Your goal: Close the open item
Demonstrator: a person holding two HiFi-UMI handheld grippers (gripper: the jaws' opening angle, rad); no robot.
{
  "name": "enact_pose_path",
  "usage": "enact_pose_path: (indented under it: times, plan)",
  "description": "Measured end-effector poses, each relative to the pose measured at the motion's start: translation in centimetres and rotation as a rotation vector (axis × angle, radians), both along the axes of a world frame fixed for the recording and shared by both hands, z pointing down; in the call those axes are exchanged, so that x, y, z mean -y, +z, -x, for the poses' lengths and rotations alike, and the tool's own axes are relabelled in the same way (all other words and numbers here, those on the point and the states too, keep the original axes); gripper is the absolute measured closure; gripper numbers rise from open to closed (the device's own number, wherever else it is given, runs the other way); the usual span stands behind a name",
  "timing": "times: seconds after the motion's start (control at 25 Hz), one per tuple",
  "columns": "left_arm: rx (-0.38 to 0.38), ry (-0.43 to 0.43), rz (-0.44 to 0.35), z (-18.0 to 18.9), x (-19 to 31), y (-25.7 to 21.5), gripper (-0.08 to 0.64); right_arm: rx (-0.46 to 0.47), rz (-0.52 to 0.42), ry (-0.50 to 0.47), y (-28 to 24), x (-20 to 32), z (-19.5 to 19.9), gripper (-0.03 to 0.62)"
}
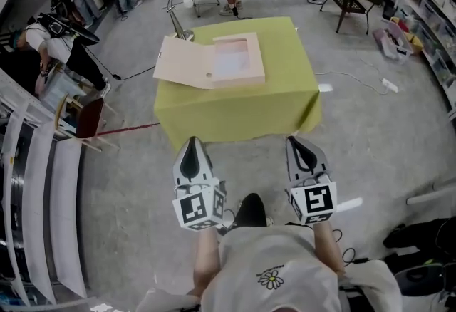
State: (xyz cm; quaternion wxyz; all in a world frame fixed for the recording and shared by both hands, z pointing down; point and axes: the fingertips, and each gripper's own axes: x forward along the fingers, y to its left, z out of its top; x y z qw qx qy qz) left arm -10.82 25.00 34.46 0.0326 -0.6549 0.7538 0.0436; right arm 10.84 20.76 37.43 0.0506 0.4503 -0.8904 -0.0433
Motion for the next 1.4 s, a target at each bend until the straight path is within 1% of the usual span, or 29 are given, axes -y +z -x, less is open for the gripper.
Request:
enact_pose_path:
  times: [0.12,0.36,0.56,0.76,1.0,1.16,1.4]
  plan:
    - [-0.025,-0.005,-0.006,0.2,1.1,0.3,0.546,-0.013,-0.019,-0.027,0.0,0.5,0.3,0.580]
    - [-0.013,0.024,-0.020,-0.4,5.9,0.4,0.546,-0.028,-0.003,-0.008,0.8,4.1,0.1,0.580]
    - [-0.013,0.050,-0.007,0.1,10.3,0.9,0.546,-0.026,0.013,0.015,1.3,7.7,0.6,0.580]
    - [-0.026,0.082,0.000,1.3,15.8,1.5,0.546,-0.026,0.012,0.035,1.4,12.6,1.9,0.580]
    - [-0.041,0.106,-0.006,4.5,23.1,0.8,0.546,-0.032,0.016,0.060,0.1,19.6,5.4,0.580]
    - [-0.056,0.103,-0.019,7.4,28.4,0.6,0.546,-0.059,-0.007,0.064,-0.7,24.9,8.2,0.580]
    - [-0.069,0.102,-0.004,12.3,36.2,0.4,0.546,-0.047,-0.018,0.085,-1.7,33.2,12.8,0.580]
